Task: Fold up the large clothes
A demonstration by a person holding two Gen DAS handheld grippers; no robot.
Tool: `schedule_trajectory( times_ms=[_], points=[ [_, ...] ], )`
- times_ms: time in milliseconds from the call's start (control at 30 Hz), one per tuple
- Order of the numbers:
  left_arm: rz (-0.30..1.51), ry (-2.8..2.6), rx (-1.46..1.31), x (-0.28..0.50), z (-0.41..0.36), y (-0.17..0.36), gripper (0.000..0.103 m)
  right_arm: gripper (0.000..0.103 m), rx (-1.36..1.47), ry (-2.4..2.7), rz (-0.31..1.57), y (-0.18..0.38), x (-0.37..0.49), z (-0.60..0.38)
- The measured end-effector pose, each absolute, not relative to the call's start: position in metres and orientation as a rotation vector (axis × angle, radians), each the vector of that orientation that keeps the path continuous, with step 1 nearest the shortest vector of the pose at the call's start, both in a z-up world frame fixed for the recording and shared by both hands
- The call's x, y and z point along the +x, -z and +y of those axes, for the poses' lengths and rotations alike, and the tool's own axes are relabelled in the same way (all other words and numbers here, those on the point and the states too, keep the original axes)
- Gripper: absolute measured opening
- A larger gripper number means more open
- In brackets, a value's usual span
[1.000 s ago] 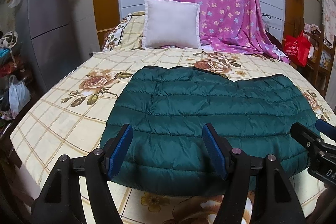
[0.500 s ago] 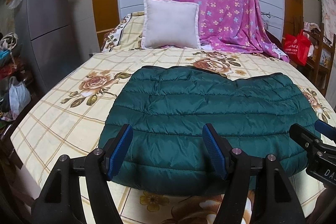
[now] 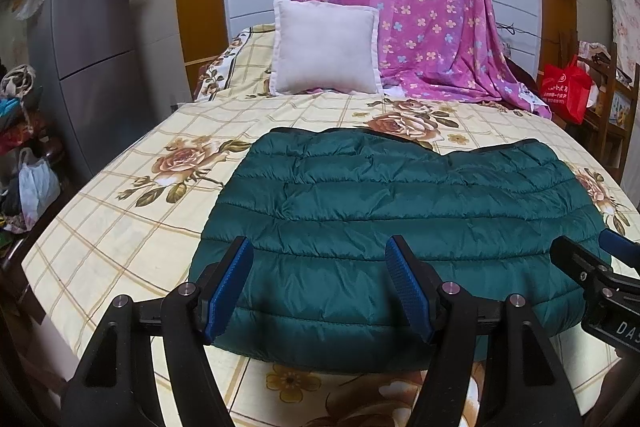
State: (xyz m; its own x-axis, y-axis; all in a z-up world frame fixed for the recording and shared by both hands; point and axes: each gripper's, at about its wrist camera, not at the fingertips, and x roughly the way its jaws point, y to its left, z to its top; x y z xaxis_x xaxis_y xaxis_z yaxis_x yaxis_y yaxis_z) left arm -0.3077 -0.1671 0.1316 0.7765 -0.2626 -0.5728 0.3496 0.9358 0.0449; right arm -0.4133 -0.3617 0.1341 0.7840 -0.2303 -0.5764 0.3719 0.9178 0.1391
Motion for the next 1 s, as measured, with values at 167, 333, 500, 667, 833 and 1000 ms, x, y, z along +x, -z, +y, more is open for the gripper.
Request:
schedule_trajectory(
  times_ms=[167,333,500,667,833,1000],
  points=[
    [0.595,0.333,0.154,-0.3075,-0.1672,-0.1314,0.050,0.096,0.245,0.325,0.579,-0.1345,-0.4132,-0.3596],
    [0.600,0.334,0.161,-0.3083,-0.1686,-0.1320,0.050,0.096,0.253,0.323,0.586,-0.1327,-0.4133,-0.3600],
    [0.602,0.335,0.161,-0.3082,-0.1689,-0.1316,0.050,0.096,0.251,0.325,0.582,-0.1325,-0.4135,-0.3604],
    [0.600,0.334,0.162,-0.3092,-0.1691,-0.1315,0.050,0.096,0.255,0.325,0.585,-0.1313,-0.4124,-0.3607],
    [0.605,0.335,0.160,-0.3081,-0.1693,-0.1307,0.050,0.096,0.255,0.323,0.588,-0.1312,-0.4104,-0.3603],
    [0.611,0.334,0.159,-0.3068,-0.1706,-0.1281,0.050,0.096,0.250,0.320,0.592,-0.1309,-0.4069,-0.3582]
  ],
)
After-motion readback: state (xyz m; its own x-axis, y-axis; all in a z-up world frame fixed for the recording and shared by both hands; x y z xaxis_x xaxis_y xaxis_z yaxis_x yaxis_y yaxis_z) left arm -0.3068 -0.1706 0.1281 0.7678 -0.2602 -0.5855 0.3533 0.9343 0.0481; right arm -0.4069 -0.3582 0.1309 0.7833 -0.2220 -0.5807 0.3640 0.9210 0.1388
